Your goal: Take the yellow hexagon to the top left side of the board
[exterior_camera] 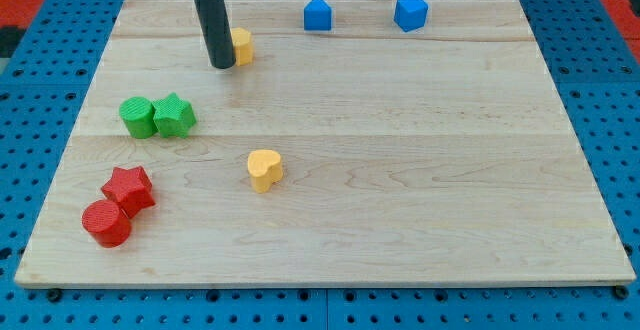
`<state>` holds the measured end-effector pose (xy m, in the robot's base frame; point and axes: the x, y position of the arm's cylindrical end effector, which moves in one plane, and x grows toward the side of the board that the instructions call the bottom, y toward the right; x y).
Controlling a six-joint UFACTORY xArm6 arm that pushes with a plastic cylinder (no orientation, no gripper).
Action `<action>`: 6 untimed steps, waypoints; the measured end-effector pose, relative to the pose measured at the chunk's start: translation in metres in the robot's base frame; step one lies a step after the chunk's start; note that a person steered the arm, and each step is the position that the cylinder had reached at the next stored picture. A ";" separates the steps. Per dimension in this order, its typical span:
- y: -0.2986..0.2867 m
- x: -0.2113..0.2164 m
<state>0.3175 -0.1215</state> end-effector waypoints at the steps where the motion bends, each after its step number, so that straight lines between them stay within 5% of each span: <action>1: 0.027 -0.006; 6: 0.003 -0.019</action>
<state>0.2987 -0.1180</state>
